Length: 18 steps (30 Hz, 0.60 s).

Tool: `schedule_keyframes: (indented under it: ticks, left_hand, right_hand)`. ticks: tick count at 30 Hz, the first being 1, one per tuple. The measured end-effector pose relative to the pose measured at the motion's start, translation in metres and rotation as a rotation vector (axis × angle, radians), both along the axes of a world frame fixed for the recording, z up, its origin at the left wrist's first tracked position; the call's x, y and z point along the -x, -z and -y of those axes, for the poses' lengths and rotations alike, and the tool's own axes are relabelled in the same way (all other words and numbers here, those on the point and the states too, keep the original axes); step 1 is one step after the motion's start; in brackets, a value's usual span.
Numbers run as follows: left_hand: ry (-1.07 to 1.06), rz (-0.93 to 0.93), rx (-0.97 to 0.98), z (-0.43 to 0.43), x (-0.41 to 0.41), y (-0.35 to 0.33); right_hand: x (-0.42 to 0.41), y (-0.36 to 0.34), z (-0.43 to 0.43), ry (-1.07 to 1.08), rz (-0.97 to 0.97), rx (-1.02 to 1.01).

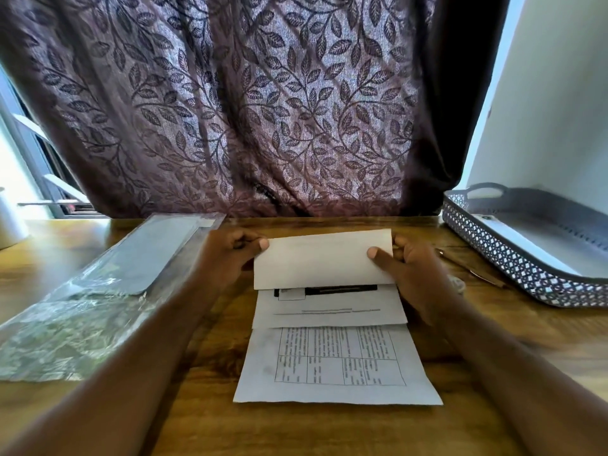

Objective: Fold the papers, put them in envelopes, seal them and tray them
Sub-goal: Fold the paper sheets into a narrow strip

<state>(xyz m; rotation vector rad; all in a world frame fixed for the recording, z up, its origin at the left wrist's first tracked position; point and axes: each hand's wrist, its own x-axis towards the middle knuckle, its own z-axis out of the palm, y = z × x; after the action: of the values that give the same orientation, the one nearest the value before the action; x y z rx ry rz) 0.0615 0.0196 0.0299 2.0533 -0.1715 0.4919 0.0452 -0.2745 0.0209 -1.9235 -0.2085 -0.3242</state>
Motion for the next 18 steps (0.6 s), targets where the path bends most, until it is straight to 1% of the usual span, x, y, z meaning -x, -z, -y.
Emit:
schedule_keyframes:
  ticks: [2,3,5,6,9,11,14,15,18]
  left_hand:
    - [0.003,-0.011,0.082,0.002,0.002,-0.002]
    - [0.030,-0.049,0.163,0.003,0.004,-0.002]
    - [0.136,-0.193,0.354,0.008,0.008,-0.002]
    - [0.195,-0.259,0.413,0.010,0.010,0.000]
    - [0.303,-0.307,0.419,0.013,0.011,0.005]
    - [0.308,-0.299,0.449,0.015,0.012,0.006]
    - [0.260,-0.258,0.527,0.015,0.012,0.004]
    - [0.244,-0.268,0.586,0.015,0.011,0.003]
    - [0.206,-0.328,0.768,0.010,0.007,0.003]
  right_hand:
    - [0.002,0.000,0.000,-0.020,-0.049,-0.054]
    - [0.002,-0.001,0.000,-0.028,-0.065,-0.092]
    - [0.004,-0.003,-0.001,-0.039,-0.073,-0.174]
    - [0.006,-0.004,-0.001,-0.038,-0.077,-0.208]
    - [0.006,-0.006,-0.001,-0.038,-0.105,-0.255]
    - [0.008,-0.007,-0.003,-0.066,-0.137,-0.315]
    - [0.008,-0.009,-0.002,-0.117,-0.220,-0.510]
    - [0.009,-0.011,-0.001,-0.148,-0.258,-0.550]
    - [0.007,-0.011,0.002,-0.254,-0.313,-0.512]
